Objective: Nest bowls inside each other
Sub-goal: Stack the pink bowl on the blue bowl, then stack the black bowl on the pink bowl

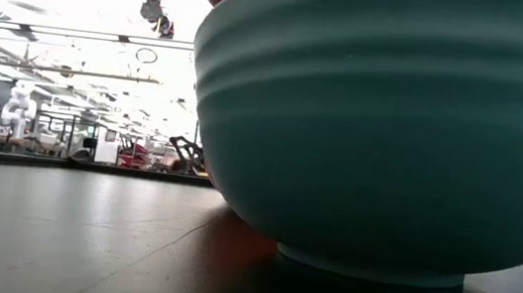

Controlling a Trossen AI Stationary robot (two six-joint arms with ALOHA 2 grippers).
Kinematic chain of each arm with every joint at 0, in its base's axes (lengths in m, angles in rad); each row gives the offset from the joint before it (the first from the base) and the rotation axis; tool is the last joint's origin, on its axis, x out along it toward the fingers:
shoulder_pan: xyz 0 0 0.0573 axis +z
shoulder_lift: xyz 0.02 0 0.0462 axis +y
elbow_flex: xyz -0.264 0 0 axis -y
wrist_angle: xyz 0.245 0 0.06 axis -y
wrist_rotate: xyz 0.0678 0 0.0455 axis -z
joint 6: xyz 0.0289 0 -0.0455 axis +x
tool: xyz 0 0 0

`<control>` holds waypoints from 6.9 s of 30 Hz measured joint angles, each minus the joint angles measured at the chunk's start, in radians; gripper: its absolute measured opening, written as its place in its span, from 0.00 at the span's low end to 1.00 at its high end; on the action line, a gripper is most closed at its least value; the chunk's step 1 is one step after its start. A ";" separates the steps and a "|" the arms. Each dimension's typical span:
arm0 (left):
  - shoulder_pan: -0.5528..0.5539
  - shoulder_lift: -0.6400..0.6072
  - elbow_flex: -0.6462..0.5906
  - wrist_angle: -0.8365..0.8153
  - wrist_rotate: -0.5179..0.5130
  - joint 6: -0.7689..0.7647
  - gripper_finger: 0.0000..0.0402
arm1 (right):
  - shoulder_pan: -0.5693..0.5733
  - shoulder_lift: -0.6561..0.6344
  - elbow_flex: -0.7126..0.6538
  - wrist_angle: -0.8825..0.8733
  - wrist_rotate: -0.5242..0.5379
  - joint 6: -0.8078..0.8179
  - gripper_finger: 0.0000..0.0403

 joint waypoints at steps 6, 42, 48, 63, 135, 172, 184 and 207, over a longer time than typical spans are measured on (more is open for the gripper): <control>0.041 0.111 0.097 -0.056 0.051 0.017 0.01 | 0.000 0.000 0.000 0.002 0.000 -0.001 0.51; 0.048 0.257 0.108 -0.149 0.095 0.028 0.02 | 0.000 0.000 0.000 0.006 0.000 -0.014 0.51; 0.049 0.258 0.135 -0.116 0.045 0.023 0.17 | 0.000 0.000 0.000 0.006 0.000 -0.022 0.51; 0.053 0.256 0.260 -0.070 0.089 -0.019 0.40 | 0.000 0.000 0.000 0.002 0.000 -0.026 0.51; 0.175 -0.955 -1.418 1.375 0.347 -0.206 0.33 | -0.165 0.219 0.301 -0.223 -0.089 -0.031 0.51; 0.144 -0.978 -1.449 1.360 0.357 -0.268 0.33 | -0.314 0.983 1.059 -0.828 -0.223 -0.378 0.58; 0.178 -0.978 -1.448 1.346 0.357 -0.309 0.33 | -0.187 1.014 1.152 -0.836 -0.078 -0.349 0.58; 0.183 -0.984 -1.416 1.339 0.361 -0.343 0.33 | -0.192 1.165 1.210 -0.880 -0.255 -0.398 0.58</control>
